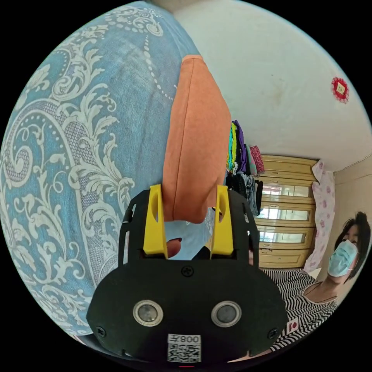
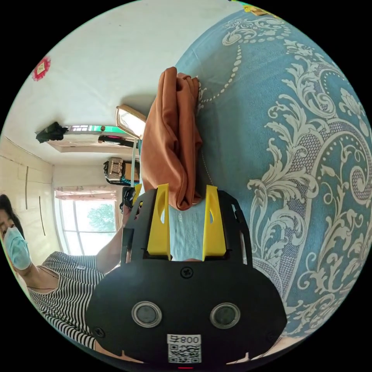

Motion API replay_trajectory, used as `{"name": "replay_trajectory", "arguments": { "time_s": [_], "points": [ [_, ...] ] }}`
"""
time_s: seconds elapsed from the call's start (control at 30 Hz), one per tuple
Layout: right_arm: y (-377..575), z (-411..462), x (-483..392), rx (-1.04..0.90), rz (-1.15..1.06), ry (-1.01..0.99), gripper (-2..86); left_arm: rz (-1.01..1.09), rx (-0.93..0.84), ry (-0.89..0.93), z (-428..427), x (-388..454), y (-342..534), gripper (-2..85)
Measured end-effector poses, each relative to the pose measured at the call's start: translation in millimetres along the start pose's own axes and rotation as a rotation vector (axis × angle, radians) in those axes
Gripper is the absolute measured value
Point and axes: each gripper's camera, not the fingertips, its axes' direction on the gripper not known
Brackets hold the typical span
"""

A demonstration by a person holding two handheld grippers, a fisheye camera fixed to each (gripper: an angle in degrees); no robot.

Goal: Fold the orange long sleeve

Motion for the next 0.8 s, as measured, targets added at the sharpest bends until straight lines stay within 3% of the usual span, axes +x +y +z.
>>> {"name": "replay_trajectory", "arguments": {
  "time_s": [0.5,0.8],
  "points": [
    [8.3,-37.3,47.9,-0.071,0.033,-0.223,4.8,0.035,-0.053,0.175,7.9,-3.2,-20.4,8.4],
    [73.7,-108.2,40.0,-0.074,-0.025,-0.321,3.1,0.056,-0.065,0.245,19.3,43.7,37.6,8.0]
  ]
}}
